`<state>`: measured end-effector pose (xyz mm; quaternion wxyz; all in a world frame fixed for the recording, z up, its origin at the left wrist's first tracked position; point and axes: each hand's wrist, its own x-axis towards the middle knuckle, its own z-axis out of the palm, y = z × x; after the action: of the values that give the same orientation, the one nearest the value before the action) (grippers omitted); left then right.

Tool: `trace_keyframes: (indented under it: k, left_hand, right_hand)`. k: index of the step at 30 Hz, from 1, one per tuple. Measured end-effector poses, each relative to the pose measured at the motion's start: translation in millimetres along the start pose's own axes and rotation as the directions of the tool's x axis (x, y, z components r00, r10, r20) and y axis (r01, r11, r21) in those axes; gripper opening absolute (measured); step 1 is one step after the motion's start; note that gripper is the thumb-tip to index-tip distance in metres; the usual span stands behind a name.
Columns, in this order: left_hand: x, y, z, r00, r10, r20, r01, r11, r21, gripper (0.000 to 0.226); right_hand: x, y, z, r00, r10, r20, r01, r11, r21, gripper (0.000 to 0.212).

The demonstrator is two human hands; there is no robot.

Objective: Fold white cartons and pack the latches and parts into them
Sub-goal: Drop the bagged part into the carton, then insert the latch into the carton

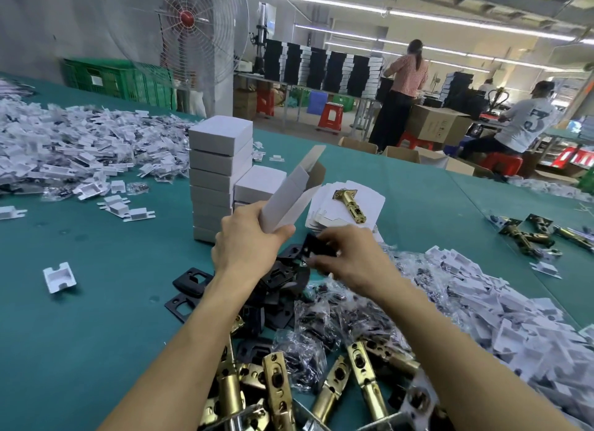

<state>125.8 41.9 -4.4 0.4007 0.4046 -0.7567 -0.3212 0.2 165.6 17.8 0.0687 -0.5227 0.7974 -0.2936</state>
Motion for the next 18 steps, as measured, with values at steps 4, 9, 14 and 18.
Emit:
trace_keyframes:
  k: [4, 9, 14, 18]
  left_hand:
    - [-2.5, -0.6, 3.5, 0.998, -0.033, 0.044, 0.035, 0.999, -0.032, 0.034]
    - [-3.0, -1.9, 8.1, 0.995, -0.049, 0.084, 0.055, 0.996, -0.067, 0.034]
    - [-2.8, -1.9, 10.9, 0.983, -0.063, 0.170, 0.099, 0.972, -0.212, 0.037]
    - [-3.7, -3.7, 12.3, 0.967, -0.065, 0.248, 0.140, 0.944, -0.298, 0.032]
  right_hand:
    - [-9.9, 5.7, -37.7, 0.968, 0.084, -0.238, 0.002, 0.940, 0.341, 0.039]
    - [-19.5, 8.2, -55.0, 0.951, 0.145, -0.274, 0.002, 0.880, 0.475, 0.016]
    - [-28.6, 5.5, -59.7, 0.981, 0.188, -0.047, -0.113, 0.751, 0.651, 0.031]
    - [-29.4, 1.4, -64.3, 0.997, 0.073, -0.003, -0.061, 0.852, 0.520, 0.024]
